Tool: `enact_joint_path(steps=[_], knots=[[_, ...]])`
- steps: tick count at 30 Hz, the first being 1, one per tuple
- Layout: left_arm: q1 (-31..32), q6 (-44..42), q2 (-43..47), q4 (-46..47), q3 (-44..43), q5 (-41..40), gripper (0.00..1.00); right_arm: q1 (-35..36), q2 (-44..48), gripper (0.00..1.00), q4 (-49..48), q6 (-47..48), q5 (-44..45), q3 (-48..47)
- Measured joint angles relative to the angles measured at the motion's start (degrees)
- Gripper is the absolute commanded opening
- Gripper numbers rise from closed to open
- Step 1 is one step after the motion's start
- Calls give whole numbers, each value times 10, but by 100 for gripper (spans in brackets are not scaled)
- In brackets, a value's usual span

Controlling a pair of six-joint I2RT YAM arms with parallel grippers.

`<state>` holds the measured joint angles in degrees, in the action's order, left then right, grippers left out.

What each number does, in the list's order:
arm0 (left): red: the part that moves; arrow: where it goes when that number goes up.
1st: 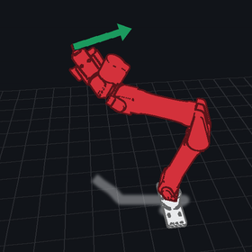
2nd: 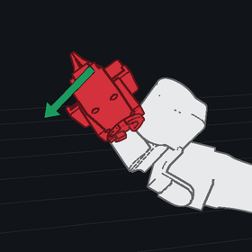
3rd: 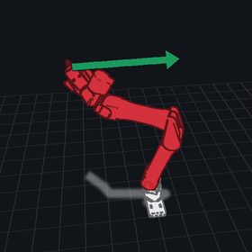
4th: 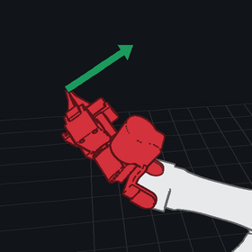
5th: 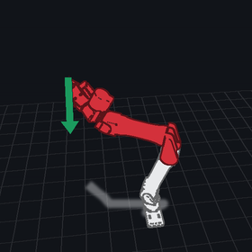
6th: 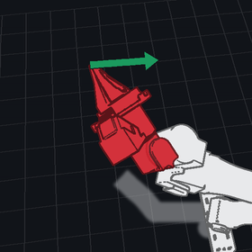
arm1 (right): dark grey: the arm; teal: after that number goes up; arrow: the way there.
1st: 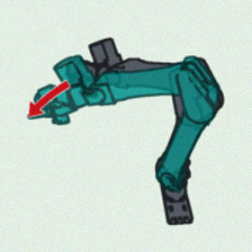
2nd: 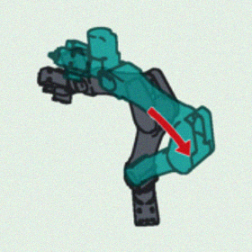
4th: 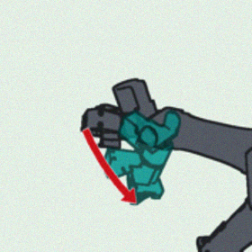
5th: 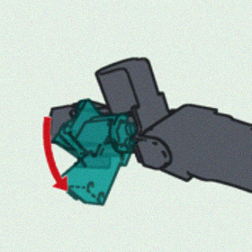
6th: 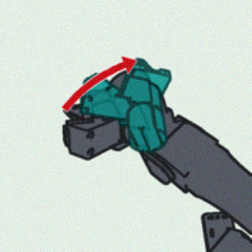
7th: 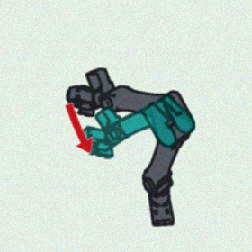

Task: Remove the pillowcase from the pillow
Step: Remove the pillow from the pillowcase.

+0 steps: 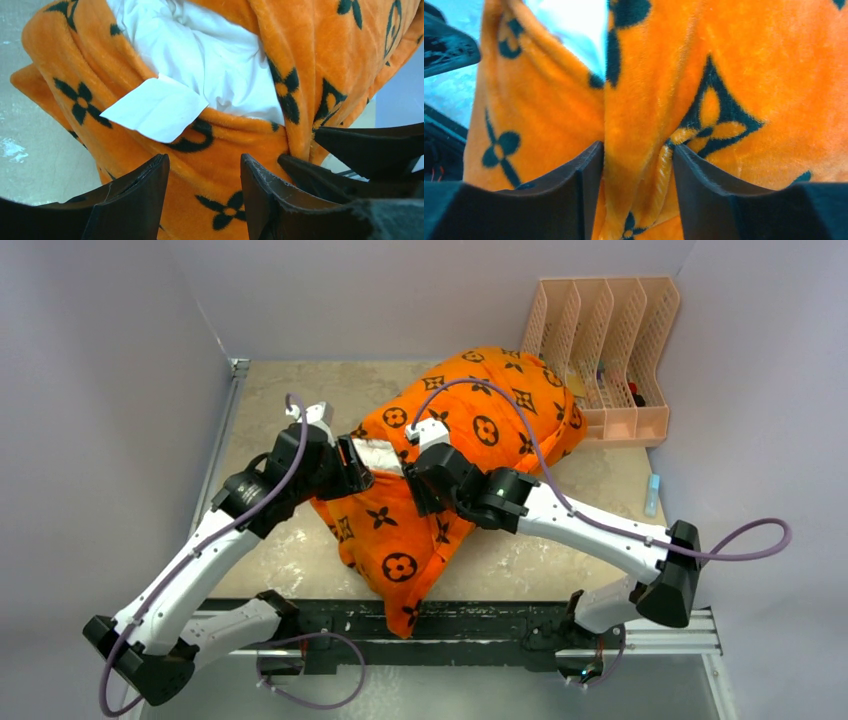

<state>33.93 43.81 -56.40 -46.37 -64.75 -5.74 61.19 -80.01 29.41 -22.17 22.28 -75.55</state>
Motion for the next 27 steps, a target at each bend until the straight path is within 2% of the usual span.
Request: enact_joint_path(steps=[3,6,11,15,20,24,27], knots=[[0,-15,-19,2,-15,0,54,0,-22,28,16,-10,35,-9],[0,-32,-28,2,-18,7,54,-2,-23,0,32,-13,81,-10],[0,-75,-56,7,-25,22,54,-43,3,0,35,-14,86,-5],[3,-109,-78,23,-46,51,56,-106,60,0,11,-22,23,26],[38,-151,-135,44,-110,72,56,-114,64,0,-7,-38,-14,42],[94,-153,-188,39,-151,28,46,-119,64,0,-28,-49,-30,71],[105,-94,-211,9,-155,-31,39,-122,64,0,-34,-54,-35,73]])
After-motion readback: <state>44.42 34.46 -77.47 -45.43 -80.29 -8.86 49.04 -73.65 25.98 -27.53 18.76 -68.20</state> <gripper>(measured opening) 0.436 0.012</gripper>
